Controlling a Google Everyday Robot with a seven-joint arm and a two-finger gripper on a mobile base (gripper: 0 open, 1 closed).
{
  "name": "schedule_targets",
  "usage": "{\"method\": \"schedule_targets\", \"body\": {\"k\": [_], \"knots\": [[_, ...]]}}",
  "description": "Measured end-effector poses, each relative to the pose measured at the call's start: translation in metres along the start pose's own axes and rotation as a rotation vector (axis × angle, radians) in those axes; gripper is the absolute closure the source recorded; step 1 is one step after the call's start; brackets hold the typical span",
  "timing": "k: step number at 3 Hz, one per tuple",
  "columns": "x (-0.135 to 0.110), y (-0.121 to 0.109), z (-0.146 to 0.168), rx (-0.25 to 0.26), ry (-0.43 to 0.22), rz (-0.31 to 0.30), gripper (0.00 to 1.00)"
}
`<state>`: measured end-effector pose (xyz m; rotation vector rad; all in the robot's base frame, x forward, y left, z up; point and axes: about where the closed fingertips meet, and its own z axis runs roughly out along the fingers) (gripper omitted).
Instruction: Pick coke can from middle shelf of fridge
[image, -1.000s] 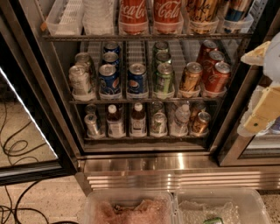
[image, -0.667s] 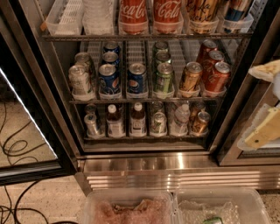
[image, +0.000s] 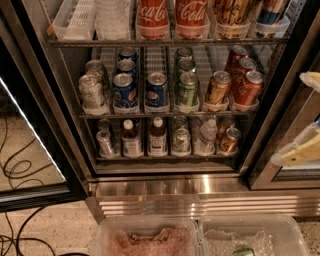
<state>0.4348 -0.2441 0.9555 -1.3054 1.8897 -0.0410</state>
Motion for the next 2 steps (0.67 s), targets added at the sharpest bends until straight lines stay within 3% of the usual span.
{"method": "schedule_targets", "body": {"k": [1, 2], "knots": [[-0.003, 0.002, 0.008, 0.024, -0.035, 0.017, 0.0], [-0.006, 0.025, 0.022, 0.083, -0.098, 0.091, 0.0]]}}
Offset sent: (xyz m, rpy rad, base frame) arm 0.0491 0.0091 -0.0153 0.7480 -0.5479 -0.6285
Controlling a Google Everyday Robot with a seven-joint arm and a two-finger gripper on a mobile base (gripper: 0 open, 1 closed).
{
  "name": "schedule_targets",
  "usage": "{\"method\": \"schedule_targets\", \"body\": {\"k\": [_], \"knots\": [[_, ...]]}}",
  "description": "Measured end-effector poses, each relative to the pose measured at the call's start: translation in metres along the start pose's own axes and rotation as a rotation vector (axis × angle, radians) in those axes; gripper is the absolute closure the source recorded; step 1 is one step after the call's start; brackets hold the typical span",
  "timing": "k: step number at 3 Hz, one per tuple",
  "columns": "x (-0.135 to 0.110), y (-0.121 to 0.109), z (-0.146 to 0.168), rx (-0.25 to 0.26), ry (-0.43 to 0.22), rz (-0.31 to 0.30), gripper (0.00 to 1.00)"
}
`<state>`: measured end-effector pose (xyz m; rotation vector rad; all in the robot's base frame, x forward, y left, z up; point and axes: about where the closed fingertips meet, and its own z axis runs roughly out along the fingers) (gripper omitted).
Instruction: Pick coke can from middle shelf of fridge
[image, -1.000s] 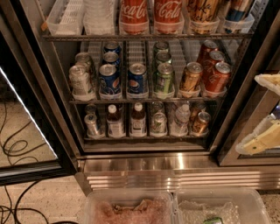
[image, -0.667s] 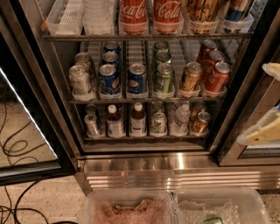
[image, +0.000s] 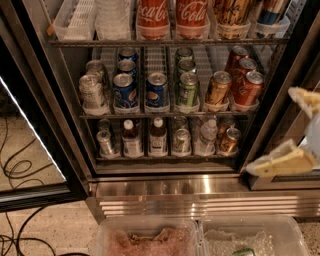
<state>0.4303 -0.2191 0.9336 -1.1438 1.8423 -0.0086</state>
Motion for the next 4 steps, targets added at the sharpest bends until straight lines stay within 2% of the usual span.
{"method": "schedule_targets", "body": {"k": [1, 2, 3, 4], "knots": [[0.042, 0.044, 0.036, 0.042, -0.052, 0.104, 0.0], [0.041, 0.041, 0.037, 0.115, -0.08, 0.117, 0.0], [0.04, 0.042, 0.037, 0.11, -0.09, 0.119, 0.0], [0.069, 0.044, 0.051, 0.162, -0.14, 0.21, 0.0]]}}
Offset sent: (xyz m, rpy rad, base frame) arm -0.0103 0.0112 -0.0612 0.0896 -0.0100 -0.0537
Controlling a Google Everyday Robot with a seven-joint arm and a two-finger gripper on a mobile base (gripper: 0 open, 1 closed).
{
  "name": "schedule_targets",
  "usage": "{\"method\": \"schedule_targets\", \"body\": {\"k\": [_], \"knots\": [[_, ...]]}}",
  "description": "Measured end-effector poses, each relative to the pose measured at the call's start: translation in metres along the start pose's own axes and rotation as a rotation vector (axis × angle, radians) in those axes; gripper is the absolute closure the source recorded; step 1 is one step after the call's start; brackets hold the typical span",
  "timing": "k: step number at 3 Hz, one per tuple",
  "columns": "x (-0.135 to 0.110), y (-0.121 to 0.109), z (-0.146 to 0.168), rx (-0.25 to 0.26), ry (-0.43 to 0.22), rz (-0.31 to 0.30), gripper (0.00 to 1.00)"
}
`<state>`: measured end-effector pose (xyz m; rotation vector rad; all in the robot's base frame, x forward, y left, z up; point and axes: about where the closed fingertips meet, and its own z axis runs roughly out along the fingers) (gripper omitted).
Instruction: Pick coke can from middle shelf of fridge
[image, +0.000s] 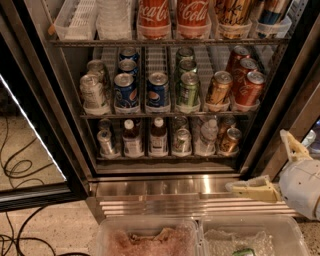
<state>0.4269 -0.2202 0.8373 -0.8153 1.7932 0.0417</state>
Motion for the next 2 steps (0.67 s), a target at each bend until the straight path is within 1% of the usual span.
{"method": "schedule_targets", "body": {"k": [1, 2], "knots": [[0.029, -0.033, -0.003, 0.165, -0.093, 0.144, 0.0], [0.041, -0.036, -0.007, 0.204, -0.133, 0.18, 0.0]]}}
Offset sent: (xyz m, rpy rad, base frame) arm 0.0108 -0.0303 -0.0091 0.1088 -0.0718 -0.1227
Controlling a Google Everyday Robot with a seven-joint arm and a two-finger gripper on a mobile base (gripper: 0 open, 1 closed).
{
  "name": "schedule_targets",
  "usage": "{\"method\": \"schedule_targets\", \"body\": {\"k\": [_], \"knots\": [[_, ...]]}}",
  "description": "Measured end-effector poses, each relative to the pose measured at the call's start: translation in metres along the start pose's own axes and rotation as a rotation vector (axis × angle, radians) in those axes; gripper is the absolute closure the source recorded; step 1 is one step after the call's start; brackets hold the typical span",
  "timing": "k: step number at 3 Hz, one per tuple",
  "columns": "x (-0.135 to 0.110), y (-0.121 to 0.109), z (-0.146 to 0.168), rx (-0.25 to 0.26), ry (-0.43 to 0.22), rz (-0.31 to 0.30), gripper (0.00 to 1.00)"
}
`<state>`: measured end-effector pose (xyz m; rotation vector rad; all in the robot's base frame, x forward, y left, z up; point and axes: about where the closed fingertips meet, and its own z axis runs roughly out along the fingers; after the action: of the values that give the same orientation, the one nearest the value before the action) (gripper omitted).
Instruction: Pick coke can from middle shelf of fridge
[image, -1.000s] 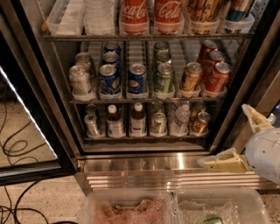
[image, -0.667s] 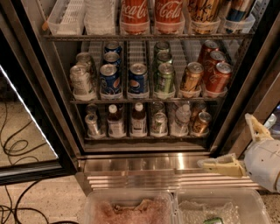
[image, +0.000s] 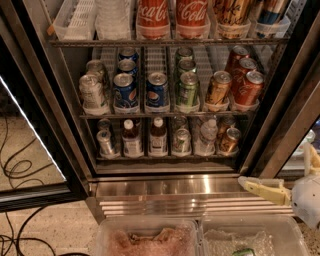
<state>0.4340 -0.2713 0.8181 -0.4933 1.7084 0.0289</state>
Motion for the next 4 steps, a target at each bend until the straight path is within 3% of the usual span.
{"method": "schedule_targets", "body": {"k": [1, 2, 3, 4], "knots": [[-0.001, 0.001, 0.0, -0.003, -0.002, 0.0, 0.0], [0.005, 0.009, 0.009, -0.004, -0.048, 0.063, 0.0], [0.006, 0.007, 0.02, 0.05, -0.12, 0.089, 0.0], [-0.002, 0.014, 0.043, 0.056, -0.203, 0.094, 0.0]]}}
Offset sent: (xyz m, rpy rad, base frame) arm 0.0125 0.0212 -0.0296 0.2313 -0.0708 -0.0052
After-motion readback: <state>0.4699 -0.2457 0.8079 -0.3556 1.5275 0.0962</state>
